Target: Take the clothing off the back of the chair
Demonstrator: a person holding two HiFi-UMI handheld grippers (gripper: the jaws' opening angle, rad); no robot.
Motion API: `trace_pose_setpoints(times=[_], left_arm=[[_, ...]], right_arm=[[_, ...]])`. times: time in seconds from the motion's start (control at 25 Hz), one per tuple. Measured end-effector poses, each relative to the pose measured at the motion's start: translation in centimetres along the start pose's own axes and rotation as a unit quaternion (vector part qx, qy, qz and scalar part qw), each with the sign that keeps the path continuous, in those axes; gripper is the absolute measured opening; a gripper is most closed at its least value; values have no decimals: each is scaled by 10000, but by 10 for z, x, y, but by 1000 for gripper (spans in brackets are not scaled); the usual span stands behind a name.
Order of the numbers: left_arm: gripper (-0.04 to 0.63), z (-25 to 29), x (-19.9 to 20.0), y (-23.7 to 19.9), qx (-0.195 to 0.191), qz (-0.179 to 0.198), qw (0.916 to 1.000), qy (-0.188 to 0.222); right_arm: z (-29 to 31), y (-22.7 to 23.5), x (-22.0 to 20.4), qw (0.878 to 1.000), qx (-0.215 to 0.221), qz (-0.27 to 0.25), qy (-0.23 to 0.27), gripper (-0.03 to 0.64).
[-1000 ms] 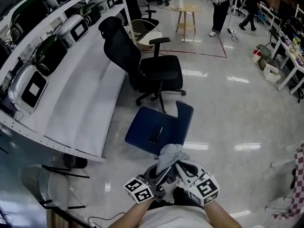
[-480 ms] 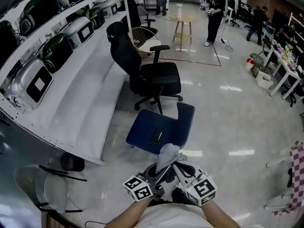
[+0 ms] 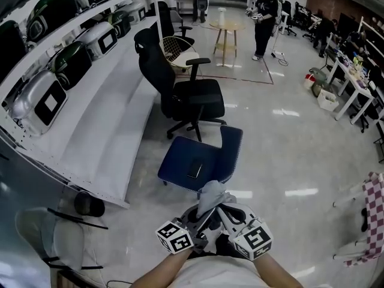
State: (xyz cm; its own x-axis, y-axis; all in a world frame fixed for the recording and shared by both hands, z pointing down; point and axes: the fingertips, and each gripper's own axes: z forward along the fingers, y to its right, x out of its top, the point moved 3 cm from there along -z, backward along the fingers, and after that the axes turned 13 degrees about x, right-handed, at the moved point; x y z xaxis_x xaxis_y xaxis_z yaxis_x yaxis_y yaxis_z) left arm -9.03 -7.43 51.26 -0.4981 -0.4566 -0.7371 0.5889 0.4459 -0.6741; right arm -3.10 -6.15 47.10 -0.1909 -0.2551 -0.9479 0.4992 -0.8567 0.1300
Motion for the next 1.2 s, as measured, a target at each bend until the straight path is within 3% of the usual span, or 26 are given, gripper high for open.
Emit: trace_pose_setpoints(times=[0.24,0.6,0.88,1.2], left_arm=[[97,-12,-9,5,255,-84,9996,108],[97,-12,-32,17,53,-292,9995,-94],[97,-8,-36,38,-83,-181,9997,-112],[97,-1,-45,71,10,36,10000,5]], right_arm=[[-15,-13,-15,9997,-168,108,-147,17],[-31,-24,-30,9982,-421,286,-303,17],[-47,-24,-23,9986,-447,221,-199,17],[-91,-22,-24,9987,-485,142,-12,17]])
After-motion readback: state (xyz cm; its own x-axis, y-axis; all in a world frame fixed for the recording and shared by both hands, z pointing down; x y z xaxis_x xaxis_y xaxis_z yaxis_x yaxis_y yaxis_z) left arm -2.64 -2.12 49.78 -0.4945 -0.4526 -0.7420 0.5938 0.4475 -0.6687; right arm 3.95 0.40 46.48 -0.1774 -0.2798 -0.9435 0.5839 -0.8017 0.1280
